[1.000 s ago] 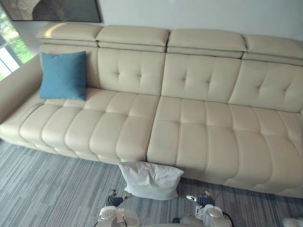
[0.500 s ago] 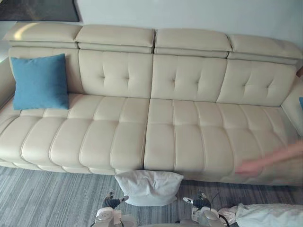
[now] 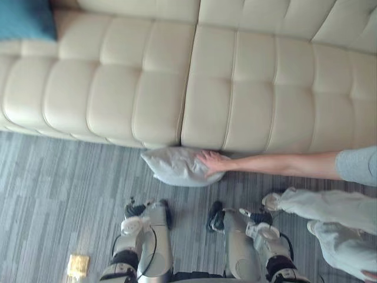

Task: Pick up cushions and gather them together orderly.

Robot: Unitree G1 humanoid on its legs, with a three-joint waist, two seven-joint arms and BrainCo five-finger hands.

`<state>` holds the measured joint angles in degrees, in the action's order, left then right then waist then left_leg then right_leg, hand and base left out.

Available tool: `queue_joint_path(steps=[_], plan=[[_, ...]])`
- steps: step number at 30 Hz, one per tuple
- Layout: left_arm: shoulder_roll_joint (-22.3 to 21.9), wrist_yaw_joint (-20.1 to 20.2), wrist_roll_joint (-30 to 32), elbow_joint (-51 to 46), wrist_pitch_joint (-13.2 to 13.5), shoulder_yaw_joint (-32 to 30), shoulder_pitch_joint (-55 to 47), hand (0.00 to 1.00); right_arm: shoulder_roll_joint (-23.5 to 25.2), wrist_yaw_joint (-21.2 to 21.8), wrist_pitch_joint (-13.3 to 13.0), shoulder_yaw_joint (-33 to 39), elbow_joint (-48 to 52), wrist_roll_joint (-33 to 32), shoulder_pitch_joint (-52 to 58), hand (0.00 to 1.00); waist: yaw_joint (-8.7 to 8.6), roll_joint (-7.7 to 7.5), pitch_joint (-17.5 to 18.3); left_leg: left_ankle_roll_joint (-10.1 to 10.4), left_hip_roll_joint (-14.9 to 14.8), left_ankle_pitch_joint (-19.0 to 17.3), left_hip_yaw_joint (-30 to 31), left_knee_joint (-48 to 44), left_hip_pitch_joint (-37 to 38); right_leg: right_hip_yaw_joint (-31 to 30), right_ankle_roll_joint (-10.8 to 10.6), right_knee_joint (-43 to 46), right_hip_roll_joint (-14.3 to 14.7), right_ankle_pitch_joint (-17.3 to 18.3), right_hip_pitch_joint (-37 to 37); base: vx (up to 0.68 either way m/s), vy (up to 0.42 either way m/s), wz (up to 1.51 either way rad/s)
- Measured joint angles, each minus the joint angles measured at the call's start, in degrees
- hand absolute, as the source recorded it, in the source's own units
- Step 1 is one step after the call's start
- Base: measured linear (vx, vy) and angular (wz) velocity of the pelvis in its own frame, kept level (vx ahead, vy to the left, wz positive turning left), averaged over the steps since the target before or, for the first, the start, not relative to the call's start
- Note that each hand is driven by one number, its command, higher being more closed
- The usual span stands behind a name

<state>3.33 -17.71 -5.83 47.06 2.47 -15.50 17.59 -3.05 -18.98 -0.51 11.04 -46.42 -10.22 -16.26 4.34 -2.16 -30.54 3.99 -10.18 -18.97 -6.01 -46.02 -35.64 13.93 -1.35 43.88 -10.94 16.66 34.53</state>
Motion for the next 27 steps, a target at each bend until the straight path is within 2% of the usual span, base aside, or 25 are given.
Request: queue_joint_path(steps=[4,10,17,20,27], plan=[[0.1,-1.2,-1.8,-0.8,0.6,-2.6,6.1,0.00,0.3,-2.1,-0.5,0.0,1.2,-1.9,-7.5,0.00,-0.65,0.06,-1.3,-0.1,0.0,0.0,2.0,-5.8,-10.5,0.4,0.9,6.0,-1.0,1.0,9.6,-0.10,-0.011,0.11],[-0.3,-2.4,-2.2,-2.4,0.8,-3.4,10.0,0.00,0.9,-3.5,-1.0,-0.2,5.1,-2.3,-12.5,0.00,-0.78,0.01,-1.9,-0.3,0.1,0.6,2.7,-8.8,-16.8,0.1,1.2,9.6,-1.3,1.1,15.9,-0.09,-0.033,0.02],[-2.4,-2.5,-2.1,-3.3,1.0,-3.0,10.8,0.00,1.7,-4.1,-1.1,-0.6,5.1,-2.1,-12.6,0.00,-1.03,-0.01,-1.8,0.0,0.5,2.7,3.4,-6.5,-17.1,0.9,2.0,8.3,-1.3,0.2,16.0,-0.04,-0.052,0.07],[-3.1,-2.4,-2.0,-3.6,1.0,-1.0,10.0,0.00,3.3,-4.0,-1.2,-1.1,5.1,-2.0,-12.2,0.00,-1.02,-0.05,-1.9,0.4,0.1,3.0,3.3,-5.8,-16.1,1.0,2.6,7.2,-0.9,-0.5,15.2,-0.02,-0.031,-0.10],[-4.9,-2.1,-0.9,-5.5,1.0,3.5,3.8,0.00,3.2,-3.0,-2.0,-3.6,5.1,-2.0,-4.3,0.00,-1.20,-0.25,-1.7,0.5,-0.1,4.1,1.1,1.3,-4.3,0.8,2.5,0.2,0.2,-2.7,4.6,-0.01,-0.010,-0.08]])
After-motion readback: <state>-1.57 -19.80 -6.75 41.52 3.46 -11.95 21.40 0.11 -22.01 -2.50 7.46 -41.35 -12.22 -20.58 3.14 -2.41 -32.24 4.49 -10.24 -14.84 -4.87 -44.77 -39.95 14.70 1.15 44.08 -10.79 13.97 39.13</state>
